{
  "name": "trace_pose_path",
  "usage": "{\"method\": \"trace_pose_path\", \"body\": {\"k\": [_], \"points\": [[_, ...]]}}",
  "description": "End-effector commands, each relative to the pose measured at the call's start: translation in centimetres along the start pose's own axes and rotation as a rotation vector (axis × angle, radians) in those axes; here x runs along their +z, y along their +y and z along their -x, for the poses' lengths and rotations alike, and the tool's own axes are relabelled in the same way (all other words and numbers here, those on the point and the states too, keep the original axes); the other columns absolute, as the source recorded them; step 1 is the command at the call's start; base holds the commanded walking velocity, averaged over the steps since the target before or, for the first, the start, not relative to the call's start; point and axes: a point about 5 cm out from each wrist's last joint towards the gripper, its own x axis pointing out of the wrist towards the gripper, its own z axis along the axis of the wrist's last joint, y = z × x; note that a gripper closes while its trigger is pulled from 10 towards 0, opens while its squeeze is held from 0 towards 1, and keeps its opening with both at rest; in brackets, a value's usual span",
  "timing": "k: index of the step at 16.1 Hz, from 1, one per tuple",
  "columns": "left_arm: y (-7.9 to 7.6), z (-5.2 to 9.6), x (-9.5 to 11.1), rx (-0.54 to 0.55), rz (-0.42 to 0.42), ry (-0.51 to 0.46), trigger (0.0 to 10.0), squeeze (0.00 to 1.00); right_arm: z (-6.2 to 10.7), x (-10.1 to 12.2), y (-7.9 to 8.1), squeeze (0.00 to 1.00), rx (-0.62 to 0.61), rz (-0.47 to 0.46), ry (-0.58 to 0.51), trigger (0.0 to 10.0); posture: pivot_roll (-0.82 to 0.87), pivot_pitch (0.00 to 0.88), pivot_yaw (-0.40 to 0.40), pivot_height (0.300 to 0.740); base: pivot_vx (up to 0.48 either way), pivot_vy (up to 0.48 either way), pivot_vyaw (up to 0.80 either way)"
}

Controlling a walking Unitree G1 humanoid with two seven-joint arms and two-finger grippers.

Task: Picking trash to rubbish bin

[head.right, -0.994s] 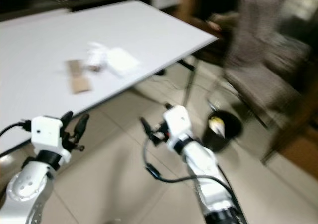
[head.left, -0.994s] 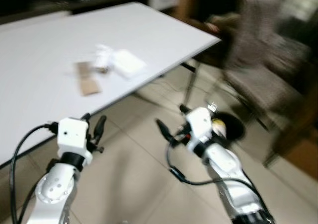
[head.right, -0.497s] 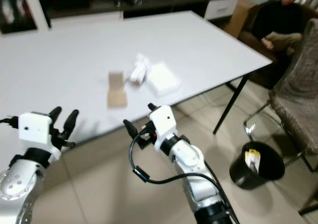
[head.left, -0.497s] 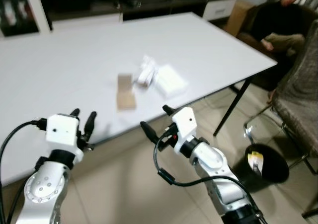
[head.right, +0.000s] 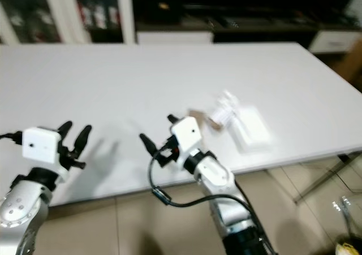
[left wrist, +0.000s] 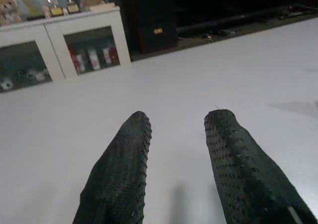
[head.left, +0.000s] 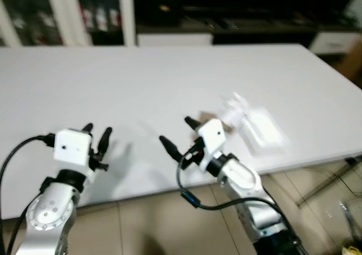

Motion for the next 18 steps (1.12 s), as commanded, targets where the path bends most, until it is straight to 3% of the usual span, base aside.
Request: {"method": "trace_pose_path", "body": {"k": [1, 5, 7, 11, 14, 16, 18], "points": [[-0.5, 0.0, 0.3, -0.029, 0.003, -0.003, 10.0, 0.0, 0.4, 0.2, -0.6, 0.0, -0.023, -0.011, -0.011, 10.0, 0.09, 0.004, -0.072, 0.74, 0.386, 0.0, 0.8], [-0.6, -0.6, 0.7, -0.085, -0.011, -0.008, 10.0, 0.0, 0.4, 2.8, -2.1, 0.0, -0.127, -0.077, -0.098, 10.0, 0.07, 0.006, -0.049, 0.74, 0.387, 0.0, 0.2], [-1.1, -1.8, 1.7, -0.189, -0.018, -0.032, 10.0, 0.0, 1.9, 5.1, -4.1, 0.0, -0.173, -0.056, -0.101, 10.0, 0.06, 0.005, -0.031, 0.74, 0.384, 0.0, -0.39], [-1.5, -3.4, 2.4, -0.276, -0.027, -0.06, 10.0, 0.0, 5.1, 5.4, -6.6, 0.0, -0.285, 0.033, -0.003, 10.0, 0.01, 0.001, 0.009, 0.74, 0.379, 0.0, -0.71], [-2.0, -4.4, 2.8, -0.372, -0.007, -0.049, 10.0, 0.0, 6.8, 7.4, -8.3, 0.0, -0.339, 0.061, 0.127, 10.0, -0.01, 0.002, 0.004, 0.74, 0.114, 0.0, 0.0], [-2.5, -4.1, 2.9, -0.448, -0.001, -0.04, 10.0, 0.0, 7.8, 7.7, -9.1, 0.0, -0.3, 0.058, 0.22, 10.0, -0.02, 0.004, -0.005, 0.74, 0.0, 0.0, 0.0], [-2.9, -3.7, 2.7, -0.491, 0.018, -0.023, 10.0, 0.0, 8.9, 8.0, -9.3, 0.0, -0.202, -0.06, 0.246, 10.0, -0.02, 0.005, -0.015, 0.74, 0.0, 0.0, 0.0]]}}
